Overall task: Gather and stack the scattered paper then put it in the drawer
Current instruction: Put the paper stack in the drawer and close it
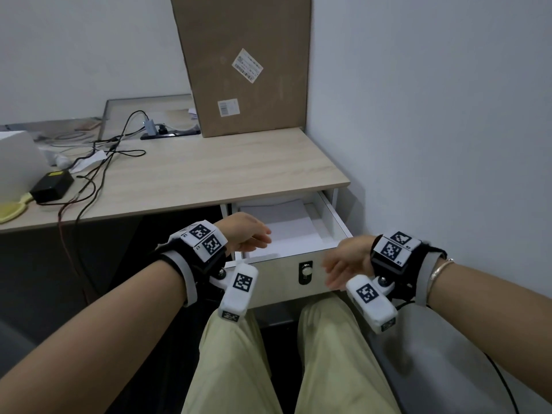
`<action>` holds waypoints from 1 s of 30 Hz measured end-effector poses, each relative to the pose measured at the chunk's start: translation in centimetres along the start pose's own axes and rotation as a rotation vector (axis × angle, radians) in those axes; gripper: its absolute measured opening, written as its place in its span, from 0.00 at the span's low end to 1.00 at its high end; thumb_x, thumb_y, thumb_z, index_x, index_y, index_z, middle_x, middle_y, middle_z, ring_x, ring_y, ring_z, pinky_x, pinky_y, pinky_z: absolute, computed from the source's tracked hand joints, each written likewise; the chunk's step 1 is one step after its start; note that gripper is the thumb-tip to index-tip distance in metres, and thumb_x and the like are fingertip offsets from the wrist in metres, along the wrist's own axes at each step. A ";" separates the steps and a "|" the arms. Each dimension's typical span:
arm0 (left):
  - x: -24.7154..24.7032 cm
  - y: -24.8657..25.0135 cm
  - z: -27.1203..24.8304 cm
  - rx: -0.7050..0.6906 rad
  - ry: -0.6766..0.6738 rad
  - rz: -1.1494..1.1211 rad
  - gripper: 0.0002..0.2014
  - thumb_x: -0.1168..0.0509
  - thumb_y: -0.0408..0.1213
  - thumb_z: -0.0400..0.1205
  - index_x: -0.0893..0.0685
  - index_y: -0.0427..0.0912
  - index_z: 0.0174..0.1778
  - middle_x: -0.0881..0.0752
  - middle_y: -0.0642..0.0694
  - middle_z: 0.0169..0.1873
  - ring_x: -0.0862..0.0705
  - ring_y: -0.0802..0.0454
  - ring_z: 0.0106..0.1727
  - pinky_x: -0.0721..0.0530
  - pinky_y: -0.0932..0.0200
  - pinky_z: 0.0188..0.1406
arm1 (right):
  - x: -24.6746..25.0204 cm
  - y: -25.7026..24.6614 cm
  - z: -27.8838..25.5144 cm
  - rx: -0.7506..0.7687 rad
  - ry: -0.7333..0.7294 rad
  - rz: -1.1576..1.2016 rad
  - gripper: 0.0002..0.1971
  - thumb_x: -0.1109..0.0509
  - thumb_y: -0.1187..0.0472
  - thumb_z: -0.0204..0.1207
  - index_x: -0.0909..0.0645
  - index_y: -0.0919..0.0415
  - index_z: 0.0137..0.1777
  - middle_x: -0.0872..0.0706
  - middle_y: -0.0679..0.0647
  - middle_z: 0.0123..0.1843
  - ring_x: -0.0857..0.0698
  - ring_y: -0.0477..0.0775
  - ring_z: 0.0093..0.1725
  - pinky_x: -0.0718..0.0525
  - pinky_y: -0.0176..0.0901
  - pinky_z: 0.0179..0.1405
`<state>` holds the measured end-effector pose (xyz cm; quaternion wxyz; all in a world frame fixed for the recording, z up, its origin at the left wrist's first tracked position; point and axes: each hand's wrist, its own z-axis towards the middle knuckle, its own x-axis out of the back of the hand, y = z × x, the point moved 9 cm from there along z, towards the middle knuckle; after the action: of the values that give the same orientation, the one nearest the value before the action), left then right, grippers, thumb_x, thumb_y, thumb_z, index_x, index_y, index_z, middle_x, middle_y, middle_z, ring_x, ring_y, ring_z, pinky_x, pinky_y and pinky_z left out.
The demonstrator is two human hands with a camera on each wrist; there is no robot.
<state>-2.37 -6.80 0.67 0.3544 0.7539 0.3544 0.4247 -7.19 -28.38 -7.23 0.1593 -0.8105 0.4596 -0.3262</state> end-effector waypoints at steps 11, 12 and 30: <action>-3.0 -0.5 1.4 0.117 -0.324 0.166 0.14 0.40 0.38 0.86 0.16 0.33 0.60 0.10 0.42 0.51 0.12 0.50 0.50 0.16 0.60 0.49 | 0.7 -3.7 4.9 0.105 0.089 0.257 0.02 0.36 0.71 0.79 0.23 0.70 0.49 0.17 0.67 0.60 0.13 0.56 0.48 0.15 0.48 0.58; -2.8 -0.8 2.4 0.122 -0.304 0.197 0.15 0.39 0.38 0.86 0.18 0.34 0.63 0.11 0.42 0.56 0.13 0.49 0.55 0.16 0.58 0.54 | 0.9 -4.3 5.8 0.105 0.089 0.311 0.01 0.36 0.72 0.80 0.23 0.69 0.47 0.18 0.66 0.60 0.14 0.55 0.50 0.16 0.47 0.59; 2.3 -2.7 18.8 0.009 -0.026 0.379 0.27 0.41 0.24 0.83 0.34 0.38 0.79 0.29 0.44 0.77 0.31 0.49 0.78 0.33 0.69 0.58 | 3.4 -14.3 17.2 0.368 0.362 0.117 0.21 0.20 0.44 0.57 0.21 0.56 0.42 0.12 0.55 0.43 0.11 0.59 0.49 0.12 0.59 0.53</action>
<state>14.66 -7.91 -7.98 0.2695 0.8141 0.2033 0.4725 14.85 -24.39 -10.62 0.2379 -0.6682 0.4598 -0.5343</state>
